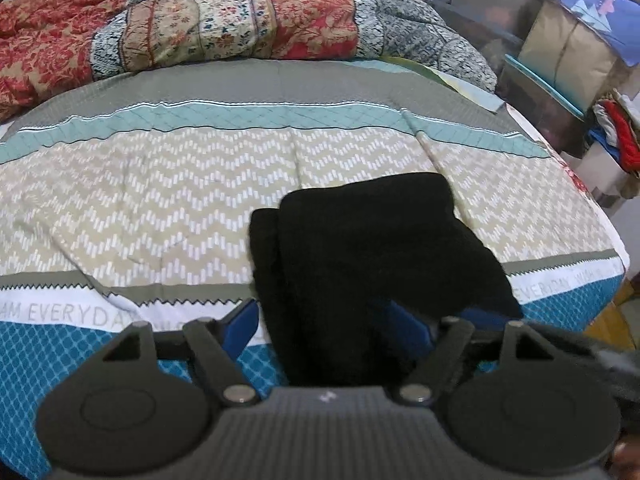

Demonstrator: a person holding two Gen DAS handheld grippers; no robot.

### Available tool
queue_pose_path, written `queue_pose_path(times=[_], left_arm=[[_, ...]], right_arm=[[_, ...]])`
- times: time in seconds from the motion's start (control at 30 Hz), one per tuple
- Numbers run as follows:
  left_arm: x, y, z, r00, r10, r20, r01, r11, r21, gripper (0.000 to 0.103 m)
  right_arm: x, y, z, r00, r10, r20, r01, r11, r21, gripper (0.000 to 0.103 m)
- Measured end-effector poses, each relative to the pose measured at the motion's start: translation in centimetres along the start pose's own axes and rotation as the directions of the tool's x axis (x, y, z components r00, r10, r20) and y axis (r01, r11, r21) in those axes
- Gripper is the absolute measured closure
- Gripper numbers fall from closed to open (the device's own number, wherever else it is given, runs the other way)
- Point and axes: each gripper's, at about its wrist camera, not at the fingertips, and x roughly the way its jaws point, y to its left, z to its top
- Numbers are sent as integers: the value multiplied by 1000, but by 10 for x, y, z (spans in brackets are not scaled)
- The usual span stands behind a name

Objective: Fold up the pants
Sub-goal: 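Lay the folded bundle on the bedspread and open both grippers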

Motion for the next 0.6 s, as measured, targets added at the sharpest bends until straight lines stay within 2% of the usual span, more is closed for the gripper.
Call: queue_pose_path(times=[0.07,0.13,0.2,0.27,0.37,0.43,0.6], left_arm=[[3,-4,0,1000,21,-5,-21,1000,8,29],[8,-6,1,999,43,-24,-43,999,9,29],[11,-6,1,997,64,-43,-64,998,3,29],[11,-6,0,996,80,-48,-80,997,6,29],[8,-6,-1,993,116,-38,-115,993,19,29],[5,-5,-2,991,134,-29,-134,991,23,28],[-5,2,-6,976,217,19,-218,975,36,21]], right_arm=[[17,3,-5,999,9,-50,-9,1000,11,64],[39,-5,-14,994,-15,-104,19,999,35,70],[49,-17,-19,993,3,-120,9,995,99,76],[44,-17,-13,993,9,-113,7,990,143,76],[30,-3,-8,997,-11,-78,19,995,99,71],[19,5,-7,998,-20,-54,25,996,83,64],[8,18,-15,998,-63,-12,63,998,30,59]])
